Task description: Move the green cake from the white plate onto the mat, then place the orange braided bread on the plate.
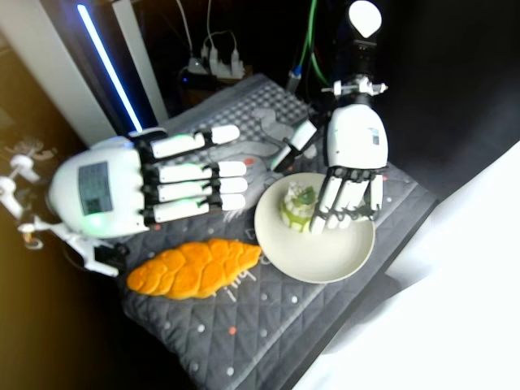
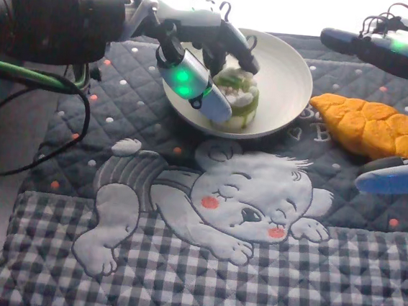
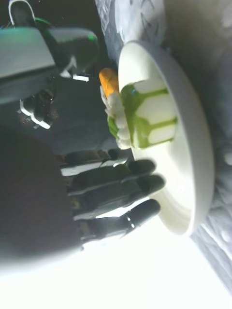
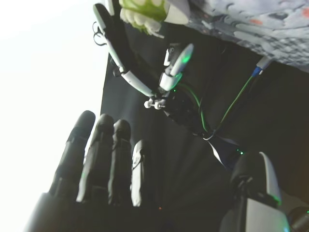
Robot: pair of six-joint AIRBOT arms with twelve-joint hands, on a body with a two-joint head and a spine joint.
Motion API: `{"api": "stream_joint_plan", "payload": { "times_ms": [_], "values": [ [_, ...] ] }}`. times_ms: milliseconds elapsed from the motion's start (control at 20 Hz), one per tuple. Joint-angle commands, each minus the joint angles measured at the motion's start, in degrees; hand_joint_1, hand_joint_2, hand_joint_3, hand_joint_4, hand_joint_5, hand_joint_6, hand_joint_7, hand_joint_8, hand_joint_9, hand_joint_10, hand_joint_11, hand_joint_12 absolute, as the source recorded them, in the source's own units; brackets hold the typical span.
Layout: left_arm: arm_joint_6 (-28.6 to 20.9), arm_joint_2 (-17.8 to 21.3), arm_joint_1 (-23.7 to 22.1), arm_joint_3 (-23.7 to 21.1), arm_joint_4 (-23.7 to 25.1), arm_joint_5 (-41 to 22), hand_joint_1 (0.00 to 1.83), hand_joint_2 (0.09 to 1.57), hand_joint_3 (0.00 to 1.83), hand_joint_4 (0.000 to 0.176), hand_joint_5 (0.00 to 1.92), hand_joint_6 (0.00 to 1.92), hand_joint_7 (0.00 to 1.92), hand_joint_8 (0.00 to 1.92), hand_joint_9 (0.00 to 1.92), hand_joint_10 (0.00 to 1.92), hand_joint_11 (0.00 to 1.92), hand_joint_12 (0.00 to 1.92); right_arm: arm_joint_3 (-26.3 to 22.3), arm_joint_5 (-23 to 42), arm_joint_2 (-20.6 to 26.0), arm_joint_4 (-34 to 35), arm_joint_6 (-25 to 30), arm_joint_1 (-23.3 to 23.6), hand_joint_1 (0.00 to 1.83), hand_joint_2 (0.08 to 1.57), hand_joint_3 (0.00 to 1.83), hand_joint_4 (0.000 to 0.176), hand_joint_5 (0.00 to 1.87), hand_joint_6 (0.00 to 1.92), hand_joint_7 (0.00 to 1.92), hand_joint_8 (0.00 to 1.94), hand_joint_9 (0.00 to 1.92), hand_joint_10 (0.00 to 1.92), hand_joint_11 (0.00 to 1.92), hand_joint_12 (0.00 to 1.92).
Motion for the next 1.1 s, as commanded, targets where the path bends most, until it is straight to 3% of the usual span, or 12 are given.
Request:
{"api": "stream_joint_plan", "payload": {
  "times_ms": [0,150,200,250,300,500,550,600,850,900,950,1050],
  "values": [
    [-0.25,0.01,-0.17,0.41,-1.78,-0.92,0.82,0.93,0.0,0.176,0.82,0.08,0.86,0.99,0.46,1.35,0.07,1.86,-0.04,6.86,0.39,2.59,0.31,0.41,0.56,0.84,0.01,0.141,0.15,0.0,0.3,0.0,0.25,0.0,0.0,0.54],
    [-0.25,-0.46,0.15,0.96,-2.6,-1.09,0.87,0.96,0.0,0.176,0.92,0.06,1.02,0.89,0.56,1.21,0.07,1.76,-0.07,6.86,0.38,2.59,0.31,0.41,0.53,0.88,0.0,0.138,0.15,0.0,0.29,0.0,0.25,0.0,0.0,0.53],
    [-0.25,-0.75,0.44,1.32,-3.36,-1.47,0.99,1.06,0.0,0.176,0.99,0.74,1.08,0.8,0.6,1.22,0.16,1.77,-0.09,6.86,0.38,2.59,0.31,0.41,0.52,0.87,0.0,0.141,0.16,0.0,0.29,0.0,0.26,0.01,0.0,0.53],
    [-0.25,-1.02,0.65,1.63,-3.84,-1.72,0.99,1.11,0.01,0.176,0.95,0.98,1.09,0.75,0.62,1.2,0.19,1.75,-0.1,6.86,0.38,2.59,0.31,0.41,0.53,0.86,0.0,0.143,0.16,0.01,0.29,0.0,0.26,0.01,0.0,0.53],
    [-0.25,-1.26,0.78,1.85,-4.07,-1.83,1.21,1.09,0.0,0.0,0.99,0.93,1.06,0.88,0.7,1.09,0.25,1.66,-0.13,6.86,0.38,2.59,0.31,0.41,0.5,0.87,0.0,0.148,0.16,0.0,0.31,0.01,0.28,0.01,0.01,0.54],
    [-0.26,-1.48,0.99,2.19,-4.73,-2.08,1.26,1.04,0.0,0.0,1.24,0.38,1.1,0.96,0.8,0.96,0.41,1.58,-0.14,6.86,0.38,2.59,0.31,0.41,0.49,0.9,0.01,0.149,0.15,0.0,0.26,0.0,0.25,0.0,0.0,0.54],
    [-0.26,-1.47,0.96,2.31,-5.16,-2.13,1.13,1.01,0.0,0.13,1.24,0.49,1.05,0.77,0.74,1.1,0.44,1.64,-0.14,6.86,0.38,2.59,0.32,0.41,0.5,0.9,0.01,0.15,0.14,0.0,0.24,0.0,0.25,0.0,0.0,0.54],
    [-0.26,-1.46,0.93,2.5,-5.78,-2.32,1.22,1.04,0.0,0.005,1.22,0.47,1.07,0.94,0.74,1.21,0.52,1.69,-0.13,6.86,0.38,2.59,0.32,0.41,0.51,0.89,0.0,0.145,0.14,0.0,0.24,0.0,0.24,0.0,0.0,0.54],
    [-0.26,-0.11,-0.34,2.82,-9.84,-4.27,1.24,1.07,0.0,0.0,1.2,0.48,1.01,1.11,0.6,1.32,0.39,1.78,-0.15,6.87,0.38,2.63,0.32,0.41,0.54,0.85,0.0,0.15,0.14,0.0,0.27,0.01,0.3,0.01,0.05,0.5],
    [-0.26,0.45,-0.83,2.48,-10.31,-4.67,1.1,1.05,0.0,0.132,1.15,0.66,0.93,1.09,0.55,1.48,0.38,1.89,-0.14,6.87,0.38,2.63,0.32,0.41,0.52,0.86,0.0,0.157,0.15,0.0,0.27,0.01,0.3,0.01,0.07,0.51],
    [-0.26,1.09,-1.38,2.13,-11.1,-5.46,1.06,1.05,0.0,0.167,1.1,0.77,0.86,1.32,0.51,1.7,0.41,1.92,-0.14,6.86,0.38,2.63,0.32,0.41,0.53,0.86,0.0,0.15,0.16,0.01,0.27,0.0,0.28,0.0,0.05,0.5],
    [-0.26,2.24,-2.39,1.34,-11.95,-6.53,1.06,1.05,0.0,0.176,1.12,0.76,0.8,1.43,0.5,1.77,0.32,1.92,-0.12,6.86,0.38,2.71,0.32,0.41,0.55,0.81,0.0,0.151,0.15,0.0,0.3,0.0,0.28,0.0,0.03,0.54]
  ]
}}
